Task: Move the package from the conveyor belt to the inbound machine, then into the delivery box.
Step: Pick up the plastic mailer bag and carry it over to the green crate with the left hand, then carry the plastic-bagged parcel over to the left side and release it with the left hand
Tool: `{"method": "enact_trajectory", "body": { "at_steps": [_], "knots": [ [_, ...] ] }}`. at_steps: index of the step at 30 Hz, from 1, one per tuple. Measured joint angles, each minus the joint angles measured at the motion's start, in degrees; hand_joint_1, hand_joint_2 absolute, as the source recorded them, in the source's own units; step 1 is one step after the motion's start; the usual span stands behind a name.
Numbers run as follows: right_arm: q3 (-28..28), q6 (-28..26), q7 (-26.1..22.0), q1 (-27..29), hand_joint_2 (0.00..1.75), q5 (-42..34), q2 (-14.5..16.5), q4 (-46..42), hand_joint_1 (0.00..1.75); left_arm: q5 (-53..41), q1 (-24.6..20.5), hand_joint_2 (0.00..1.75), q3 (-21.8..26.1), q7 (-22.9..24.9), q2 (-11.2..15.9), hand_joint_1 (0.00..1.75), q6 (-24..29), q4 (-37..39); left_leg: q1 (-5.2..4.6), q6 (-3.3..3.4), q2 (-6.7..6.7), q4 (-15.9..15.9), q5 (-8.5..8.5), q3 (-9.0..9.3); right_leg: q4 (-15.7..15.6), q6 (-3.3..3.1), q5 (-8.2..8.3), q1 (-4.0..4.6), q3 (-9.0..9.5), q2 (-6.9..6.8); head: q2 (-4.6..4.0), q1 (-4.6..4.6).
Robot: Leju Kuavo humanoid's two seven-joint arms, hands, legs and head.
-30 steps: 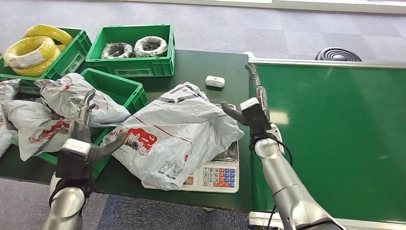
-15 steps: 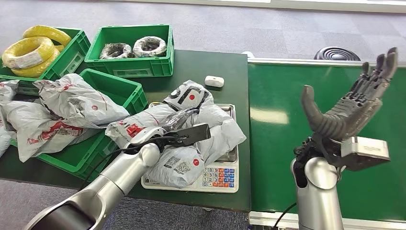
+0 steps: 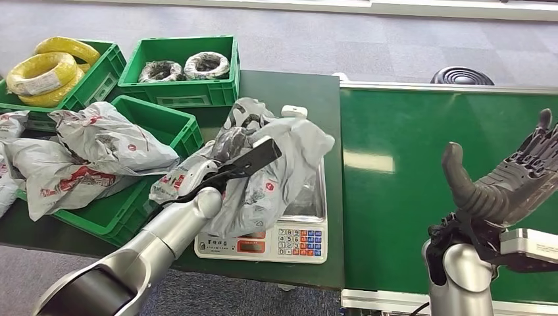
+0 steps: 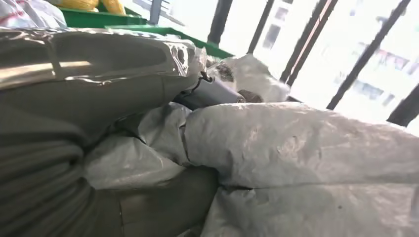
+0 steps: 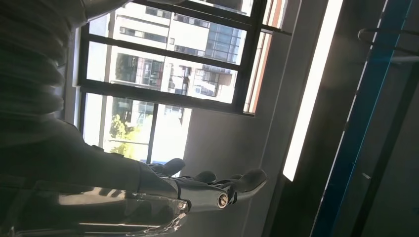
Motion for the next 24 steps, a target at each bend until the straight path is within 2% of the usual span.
{"method": "enact_trajectory", "body": {
  "at_steps": [5, 7, 9, 11, 13, 14, 16, 21, 23, 24],
  "knots": [
    [0.0, 0.5, 0.0, 1.9, 1.75, 0.9, 0.0, 0.5, 0.00, -1.8, 4.9, 1.75, 6.6, -4.2, 2.5, 1.75, 15.7, -19.3, 0.02, -0.02, 0.04, 0.0, 0.01, -0.30, 0.0, 0.00, -0.01, 0.01, -0.33, 0.07, 0.00, 0.00],
    [0.0, 0.3, 0.0, 2.8, 1.75, 0.7, 0.0, 0.7, 0.00, -5.9, 5.9, 1.75, 9.6, -5.3, 3.2, 1.75, 19.1, -26.4, 0.02, -0.02, 0.02, 0.0, 0.01, -0.38, 0.0, 0.00, -0.02, 0.01, -0.39, 0.06, 0.00, -0.01],
    [0.0, 0.0, 0.0, 3.9, 1.75, 0.1, -0.1, 0.7, 0.00, -14.0, 6.5, 1.75, 13.4, -6.5, 3.3, 1.75, 21.1, -31.6, 0.01, -0.01, 0.03, 0.0, 0.01, -0.43, 0.0, 0.00, -0.02, 0.01, -0.43, 0.06, 0.00, 0.00],
    [-0.1, -0.3, 0.0, 4.8, 1.75, -0.8, -0.4, 0.8, 0.00, -23.5, 6.1, 1.75, 18.2, -4.6, 3.3, 1.75, 21.2, -34.5, 0.00, -0.01, 0.05, 0.0, 0.00, -0.44, 0.0, 0.00, -0.02, 0.00, -0.44, 0.07, 0.00, 0.02],
    [-0.1, -0.5, 0.0, 5.3, 1.75, -1.5, -0.9, 1.0, 0.00, -29.8, 4.8, 1.75, 22.4, 1.5, 4.1, 1.75, 19.8, -34.6, 0.00, -0.01, 0.10, 0.0, 0.01, -0.39, 0.0, -0.02, 0.01, 0.00, -0.44, 0.10, 0.00, 0.02],
    [-0.2, -0.5, 0.0, 5.3, 1.75, -1.7, -1.1, 1.1, 0.00, -31.2, 4.0, 1.75, 23.9, 4.3, 4.9, 1.75, 19.2, -33.9, 0.00, -0.02, 0.13, 0.0, 0.02, -0.36, 0.0, -0.05, 0.04, 0.00, -0.44, 0.12, 0.00, 0.01],
    [-0.5, -0.5, 0.0, 5.4, 1.75, -2.0, -1.5, 1.4, 0.00, -31.4, 2.8, 1.75, 26.3, 6.8, 6.4, 1.75, 18.9, -32.2, 0.02, -0.04, 0.14, 0.0, 0.07, -0.33, 0.0, -0.08, 0.08, 0.02, -0.46, 0.14, 0.00, -0.01],
    [-0.8, -0.4, 0.0, 5.4, 1.75, -2.0, -2.0, 2.0, 0.00, -31.6, 1.4, 1.75, 28.6, 7.3, 7.8, 1.75, 19.0, -30.1, 0.02, -0.04, 0.05, 0.0, 0.16, -0.41, 0.0, -0.06, 0.10, 0.02, -0.44, 0.07, 0.00, 0.00],
    [-0.9, -0.4, 0.0, 5.3, 1.75, -2.0, -2.0, 2.1, 0.00, -32.7, 1.0, 1.75, 28.9, 9.7, 8.2, 1.75, 16.8, -29.4, 0.02, -0.04, 0.08, 0.0, 0.15, -0.43, 0.0, -0.06, 0.11, 0.01, -0.46, 0.09, 0.00, 0.02],
    [-0.9, -0.4, 0.0, 5.3, 1.75, -2.0, -2.0, 2.3, 0.00, -33.9, 0.5, 1.75, 29.0, 12.5, 8.6, 1.75, 13.9, -28.4, 0.01, -0.04, 0.08, 0.0, 0.15, -0.44, 0.0, -0.06, 0.11, 0.01, -0.46, 0.08, 0.00, 0.02]
  ]
}}
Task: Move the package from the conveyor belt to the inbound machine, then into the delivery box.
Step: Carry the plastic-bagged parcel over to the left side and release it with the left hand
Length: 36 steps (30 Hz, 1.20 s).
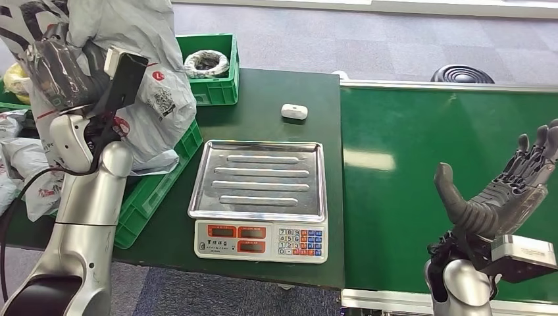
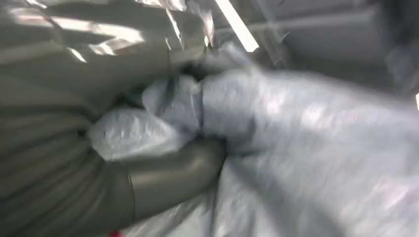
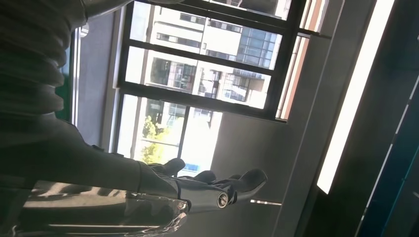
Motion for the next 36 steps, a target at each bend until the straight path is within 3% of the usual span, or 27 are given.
{"method": "enact_trajectory", "body": {
  "at_steps": [3, 6, 9, 10, 12, 14, 19, 21, 25, 27, 31, 36],
  "knots": [
    [0.0, 0.4, 0.0, -0.3, 1.75, 0.4, 0.0, 0.6, 0.00, -5.3, -3.7, 1.75, 0.5, 10.1, 2.6, 1.75, -12.1, 7.8, 0.00, 0.00, 0.03, 0.0, 0.00, 0.02, 0.0, -0.03, 0.03, 0.00, -0.03, 0.03, 0.00, -0.01],
    [-0.2, 0.5, 0.2, -0.3, 1.75, 1.5, 0.2, 1.0, 0.00, -11.0, -7.7, 1.75, 0.9, 15.5, 5.8, 1.64, -18.6, 19.6, 0.03, -0.05, 0.16, 0.0, 0.05, 0.05, 0.1, -0.12, 0.10, 0.04, -0.13, 0.17, 0.00, -0.02],
    [-0.5, 0.4, 0.7, 0.1, 1.75, 2.7, 0.8, 1.1, 0.00, -14.8, -10.0, 1.75, 0.9, 18.4, 7.6, 0.36, -23.4, 28.4, 0.05, -0.07, 0.14, 0.0, 0.08, 0.02, 0.1, -0.12, 0.10, 0.06, -0.15, 0.19, 0.00, -0.01],
    [-0.6, 0.4, 0.8, 0.3, 1.75, 3.0, 1.0, 1.1, 0.00, -15.4, -10.5, 1.75, 0.9, 19.1, 8.0, 0.00, -24.7, 30.7, 0.05, -0.07, 0.14, 0.0, 0.08, 0.00, 0.1, -0.12, 0.10, 0.05, -0.16, 0.19, 0.00, -0.01],
    [-0.8, 0.4, 1.0, 0.6, 1.75, 3.5, 1.5, 1.1, 0.00, -16.1, -11.0, 1.75, 1.1, 20.2, 8.6, 0.00, -25.5, 34.2, 0.04, -0.07, 0.14, 0.0, 0.07, -0.04, 0.1, -0.12, 0.10, 0.05, -0.18, 0.19, 0.00, -0.01],
    [-0.9, 0.4, 1.4, 0.8, 1.75, 3.9, 2.0, 1.1, 0.00, -16.4, -11.2, 1.75, 1.6, 20.8, 9.0, 0.00, -22.8, 36.2, 0.04, -0.07, 0.13, 0.0, 0.07, -0.06, 0.1, -0.12, 0.09, 0.04, -0.19, 0.18, 0.00, -0.01],
    [-1.5, 0.8, 2.3, 1.7, 1.75, 4.9, 3.0, 1.1, 0.00, -17.0, -10.6, 1.75, 4.9, 19.6, 9.5, 0.00, -8.6, 36.9, 0.03, -0.06, 0.10, 0.0, 0.07, -0.08, 0.1, -0.12, 0.09, 0.04, -0.19, 0.18, 0.00, -0.01],
    [-1.6, 1.3, 2.4, 2.2, 1.75, 5.2, 3.4, 1.0, 0.00, -16.0, -9.4, 1.75, 6.8, 16.4, 9.3, 0.00, -2.6, 35.0, 0.03, -0.06, 0.12, 0.0, 0.07, -0.06, 0.1, -0.12, 0.10, 0.04, -0.20, 0.18, 0.00, -0.01],
    [-1.9, 2.4, 2.3, 3.6, 1.75, 5.5, 4.2, 0.6, 0.00, -8.4, -3.7, 1.75, 12.1, 1.8, 6.8, 0.00, 8.0, 22.7, 0.03, -0.06, 0.11, 0.0, 0.06, -0.06, 0.1, -0.11, 0.09, 0.04, -0.21, 0.18, 0.00, -0.01],
    [-2.0, 2.7, 2.1, 4.3, 1.75, 5.6, 4.5, 0.3, 0.00, -2.5, -0.9, 1.75, 14.6, -4.8, 4.8, 0.00, 8.6, 15.6, 0.02, -0.07, 0.14, 0.0, 0.05, -0.07, 0.1, -0.11, 0.09, 0.03, -0.22, 0.18, 0.00, -0.01],
    [-2.2, 3.9, 1.8, 5.7, 1.75, 5.6, 4.7, 0.0, 0.00, 20.5, 4.4, 1.75, 17.3, -20.9, 1.1, 0.00, 8.7, 2.2, 0.01, -0.06, 0.14, 0.0, 0.02, -0.09, 0.0, -0.11, 0.08, 0.02, -0.22, 0.18, 0.00, 0.00],
    [-3.2, 4.8, 2.2, 6.3, 1.75, 4.3, 4.5, 0.0, 0.00, 44.0, 10.2, 1.75, 17.0, -37.2, 0.2, 0.00, 8.6, -9.2, 0.02, -0.06, 0.14, 0.0, 0.02, -0.07, 0.0, -0.11, 0.08, 0.02, -0.21, 0.18, 0.00, -0.02]
  ]
}}
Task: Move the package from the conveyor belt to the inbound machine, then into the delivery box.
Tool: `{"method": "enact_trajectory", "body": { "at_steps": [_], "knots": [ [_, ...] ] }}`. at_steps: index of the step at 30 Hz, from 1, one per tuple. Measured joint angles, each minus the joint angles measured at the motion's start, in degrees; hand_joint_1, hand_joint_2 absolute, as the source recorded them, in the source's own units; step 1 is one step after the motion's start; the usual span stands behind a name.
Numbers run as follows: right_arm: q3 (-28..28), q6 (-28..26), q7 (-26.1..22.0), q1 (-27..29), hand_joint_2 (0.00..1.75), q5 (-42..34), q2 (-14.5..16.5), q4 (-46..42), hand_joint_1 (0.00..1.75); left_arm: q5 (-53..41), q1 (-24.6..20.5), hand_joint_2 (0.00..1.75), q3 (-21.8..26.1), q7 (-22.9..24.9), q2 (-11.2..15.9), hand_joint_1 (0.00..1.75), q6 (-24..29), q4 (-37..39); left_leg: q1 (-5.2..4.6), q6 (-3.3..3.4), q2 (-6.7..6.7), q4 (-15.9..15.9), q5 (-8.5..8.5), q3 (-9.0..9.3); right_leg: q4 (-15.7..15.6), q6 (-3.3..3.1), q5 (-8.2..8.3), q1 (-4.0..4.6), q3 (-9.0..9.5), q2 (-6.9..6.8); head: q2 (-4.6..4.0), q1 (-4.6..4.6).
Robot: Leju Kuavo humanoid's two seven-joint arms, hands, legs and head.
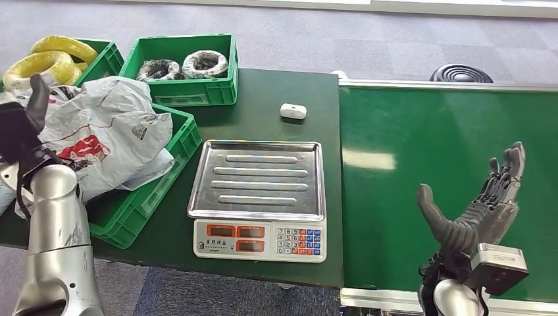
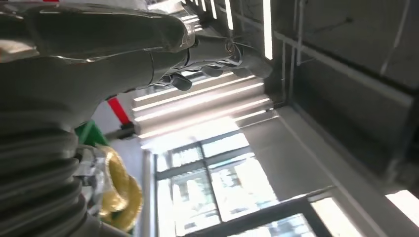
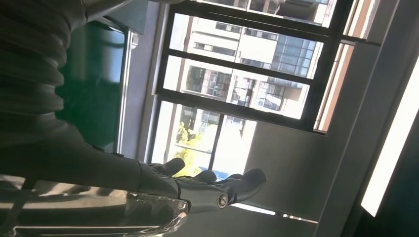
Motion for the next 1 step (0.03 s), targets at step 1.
{"method": "enact_trajectory", "body": {
  "at_steps": [1],
  "knots": [
    [-0.1, 0.0, 0.1, 0.0, 1.75, -0.2, -0.1, 0.0, 0.00, 2.2, 0.7, 1.75, -0.1, -1.8, 0.0, 0.00, 0.0, -0.9, 0.00, 0.00, 0.00, 0.0, 0.00, 0.01, 0.0, 0.00, 0.00, 0.00, 0.00, 0.00, 0.00, 0.00]
  ]
}}
